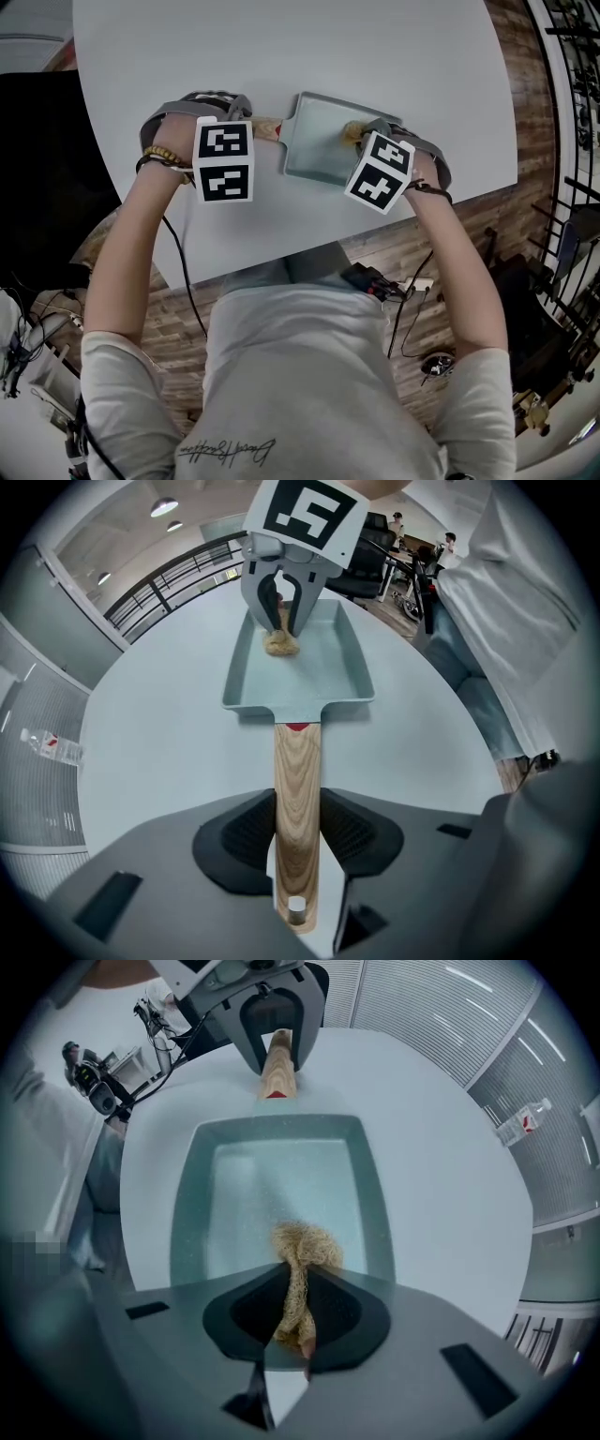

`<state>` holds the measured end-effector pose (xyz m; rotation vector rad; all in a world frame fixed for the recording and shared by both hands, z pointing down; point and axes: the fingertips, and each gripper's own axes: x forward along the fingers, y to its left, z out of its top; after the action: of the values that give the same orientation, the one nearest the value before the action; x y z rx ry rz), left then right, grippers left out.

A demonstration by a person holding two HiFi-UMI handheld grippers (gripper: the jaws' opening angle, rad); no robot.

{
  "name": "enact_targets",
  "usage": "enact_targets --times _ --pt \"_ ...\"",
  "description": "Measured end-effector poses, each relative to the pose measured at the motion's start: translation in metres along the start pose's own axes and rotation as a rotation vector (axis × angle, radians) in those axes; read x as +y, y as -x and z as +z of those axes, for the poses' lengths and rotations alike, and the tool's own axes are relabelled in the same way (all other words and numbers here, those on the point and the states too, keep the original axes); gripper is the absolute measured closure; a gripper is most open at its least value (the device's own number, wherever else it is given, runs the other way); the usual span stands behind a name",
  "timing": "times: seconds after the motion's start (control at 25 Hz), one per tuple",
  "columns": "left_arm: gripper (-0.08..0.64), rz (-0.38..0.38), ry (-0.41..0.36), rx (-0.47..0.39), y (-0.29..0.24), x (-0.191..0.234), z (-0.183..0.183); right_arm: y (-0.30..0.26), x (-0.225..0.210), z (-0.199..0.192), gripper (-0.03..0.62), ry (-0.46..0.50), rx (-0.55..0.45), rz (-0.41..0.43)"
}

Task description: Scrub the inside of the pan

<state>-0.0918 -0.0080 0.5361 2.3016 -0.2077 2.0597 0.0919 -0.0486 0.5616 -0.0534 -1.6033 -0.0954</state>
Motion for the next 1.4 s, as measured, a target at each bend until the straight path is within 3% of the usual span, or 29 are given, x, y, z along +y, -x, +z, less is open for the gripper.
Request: enact_targets --times 0.48,0.68,0.92,1.08,1.4 --pt "0.410 0.007 -0.005 0.011 -0.003 0.003 -0.005 0.001 0.056 -0.008 0.525 -0.009 0.043 0.183" --pt "0.410 0.005 -0.006 0.012 -0.003 0.004 -0.004 0.002 0.063 -0.010 0.526 -0.007 0.064 0.215" --pt "0.411 -0.008 -0.047 0.014 -0.003 -0.002 -0.004 0.001 0.059 -0.012 0.525 0.025 0.050 0.165" --pt "0.408 -0.008 -0.082 0.021 0.000 -0.003 -0.004 0.001 0.034 -0.012 0.525 0.026 0.058 0.077" --pt "0.408 -0.009 -0.079 0.017 0.001 -0.008 -0.002 -0.002 -0.025 -0.008 0.523 0.003 0.073 -0.034"
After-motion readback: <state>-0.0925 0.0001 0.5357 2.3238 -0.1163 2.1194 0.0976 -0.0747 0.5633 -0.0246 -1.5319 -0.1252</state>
